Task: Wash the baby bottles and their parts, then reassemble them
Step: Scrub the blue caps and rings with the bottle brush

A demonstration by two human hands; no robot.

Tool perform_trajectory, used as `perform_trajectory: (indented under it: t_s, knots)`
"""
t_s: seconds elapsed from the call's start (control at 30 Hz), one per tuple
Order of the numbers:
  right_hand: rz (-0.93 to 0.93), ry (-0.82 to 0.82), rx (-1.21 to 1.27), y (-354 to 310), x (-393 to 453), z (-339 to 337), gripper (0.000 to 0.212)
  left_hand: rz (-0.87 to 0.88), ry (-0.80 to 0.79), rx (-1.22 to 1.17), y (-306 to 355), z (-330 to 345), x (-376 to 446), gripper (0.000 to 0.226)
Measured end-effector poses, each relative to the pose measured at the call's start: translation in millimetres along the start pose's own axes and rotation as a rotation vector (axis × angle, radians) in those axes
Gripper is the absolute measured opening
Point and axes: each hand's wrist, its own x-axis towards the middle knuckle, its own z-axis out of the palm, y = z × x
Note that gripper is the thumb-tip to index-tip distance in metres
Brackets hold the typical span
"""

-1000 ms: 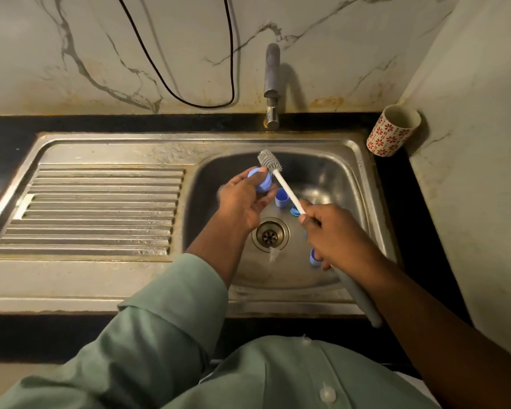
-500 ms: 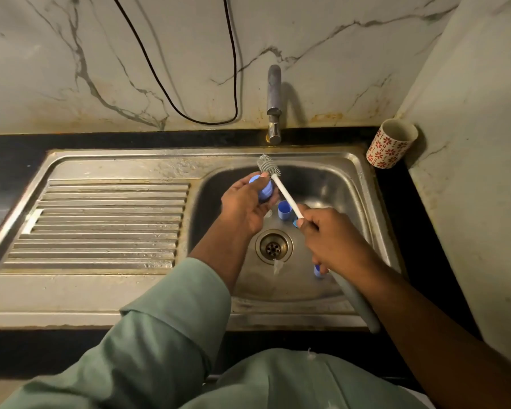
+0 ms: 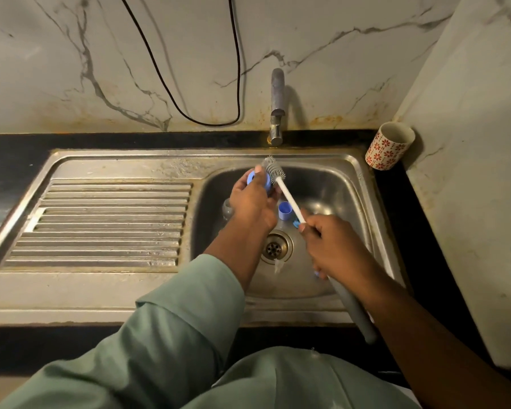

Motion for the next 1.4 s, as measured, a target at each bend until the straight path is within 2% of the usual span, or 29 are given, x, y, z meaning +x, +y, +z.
perform_trajectory:
  t_s: [0.13, 0.27, 0.33, 0.4, 0.53, 0.67, 0.77, 0.83, 0.93, 1.03, 1.13, 1.23, 1.3, 1.4]
  knots:
    - [-0.057, -0.008, -0.078, 3.4, -8.3, 0.4, 0.019, -0.003, 0.067, -0.027, 3.4, 0.2, 2.0, 0.029]
    - [-0.057, 0.039, -0.104, -3.6, 1.7, -5.0, 0.02, -0.103, -0.07, 0.06, -1.7, 3.8, -7.6, 0.033]
    - [-0.074, 0.043, -0.127, -0.9, -0.1, -3.5, 0.025, -0.071, -0.022, 0.021, -1.7, 6.2, -9.3, 0.031]
    - [-0.066, 0.021, -0.13, 3.9, -8.9, 0.6, 0.02, -0.03, 0.024, -0.031, 1.3, 3.8, -6.4, 0.028]
    - [-0.017, 0.025, -0.076, -3.5, -0.4, -2.9, 0.019, -0.072, -0.074, 0.024, -4.8, -1.4, -13.1, 0.02]
    - [-0.143, 0.006, -0.145, 3.7, -16.3, -7.4, 0.016, -0.044, -0.063, -0.041, 10.7, -4.6, -6.3, 0.019]
    - [-0.146, 0.017, -0.203, 4.3, -17.6, -10.1, 0.02, -0.171, -0.164, -0.107, 17.0, -11.2, -8.4, 0.034]
    - [-0.146, 0.052, -0.223, 3.0, -9.4, -13.3, 0.022, -0.215, -0.199, -0.127, 16.0, -14.5, -10.1, 0.032]
    - [-0.204, 0.037, -0.252, 4.9, -11.1, -11.2, 0.023, -0.158, -0.24, -0.096, 20.5, -21.4, -3.5, 0.03]
    - [-0.189, 0.045, -0.157, 1.7, -6.6, -8.4, 0.023, -0.126, -0.283, -0.065, 20.7, -26.3, -1.6, 0.028]
    - [-0.215, 0.061, -0.225, 4.0, -5.2, -9.6, 0.026, -0.094, -0.265, -0.107, 22.0, -30.7, 2.1, 0.027]
    - [-0.212, -0.002, -0.16, 8.2, -12.8, -10.2, 0.022, -0.072, -0.282, -0.115, 25.5, -35.3, 6.0, 0.035]
    - [-0.18, 0.037, -0.104, 5.9, -3.0, -10.3, 0.021, -0.078, -0.321, -0.043, 21.4, -35.7, 3.1, 0.042]
    - [-0.182, 0.052, -0.131, 7.0, 0.5, -9.4, 0.022, -0.08, -0.274, -0.04, 21.5, -36.4, 3.2, 0.039]
